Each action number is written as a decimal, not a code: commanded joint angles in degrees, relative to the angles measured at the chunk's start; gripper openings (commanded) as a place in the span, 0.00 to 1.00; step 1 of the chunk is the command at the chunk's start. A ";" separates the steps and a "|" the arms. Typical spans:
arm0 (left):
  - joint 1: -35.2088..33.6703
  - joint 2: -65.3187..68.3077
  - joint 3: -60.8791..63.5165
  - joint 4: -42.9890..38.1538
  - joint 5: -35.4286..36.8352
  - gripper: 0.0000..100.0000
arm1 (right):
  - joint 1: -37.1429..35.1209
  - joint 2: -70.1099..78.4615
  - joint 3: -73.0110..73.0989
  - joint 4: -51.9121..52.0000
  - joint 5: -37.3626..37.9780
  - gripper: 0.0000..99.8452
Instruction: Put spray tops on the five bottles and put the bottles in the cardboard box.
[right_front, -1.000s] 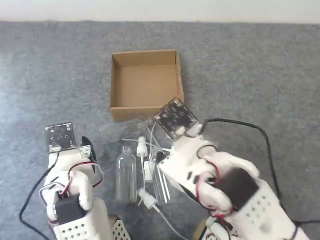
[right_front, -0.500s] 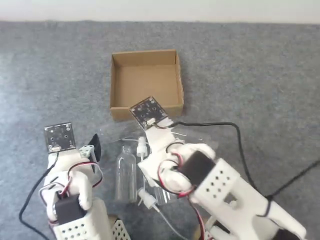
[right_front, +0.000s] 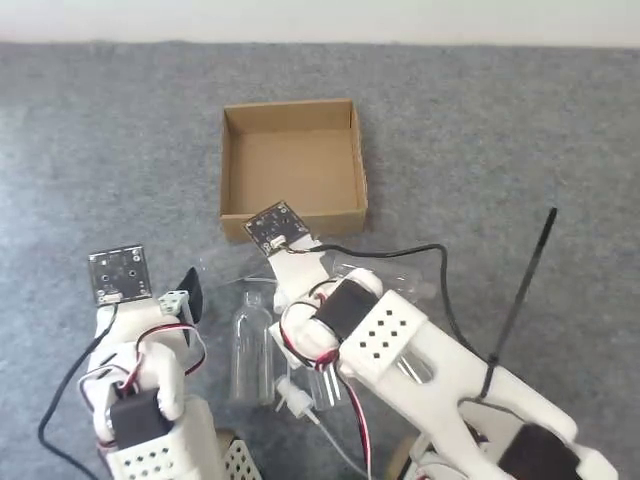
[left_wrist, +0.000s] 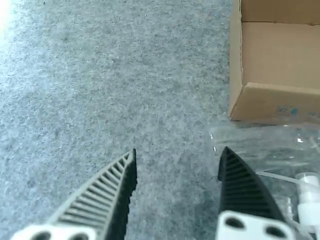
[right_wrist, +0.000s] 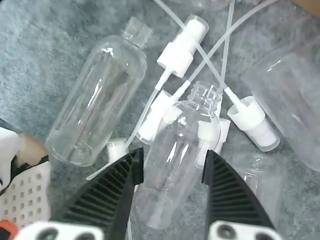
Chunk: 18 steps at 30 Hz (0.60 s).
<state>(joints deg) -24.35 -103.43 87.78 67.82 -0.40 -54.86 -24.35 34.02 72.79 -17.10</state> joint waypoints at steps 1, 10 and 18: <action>-0.18 -0.97 -2.15 -0.18 -0.35 0.25 | -0.40 0.22 -2.64 -1.63 -0.53 0.18; -0.18 -0.97 -2.15 0.00 -0.44 0.25 | -0.40 5.58 -2.90 -4.44 -0.44 0.18; -0.18 -0.97 -2.15 0.00 -0.44 0.25 | -0.31 5.58 -2.90 -3.82 -2.90 0.29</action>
<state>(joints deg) -24.35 -103.43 87.78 67.82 -0.40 -54.86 -18.11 34.02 69.27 -18.77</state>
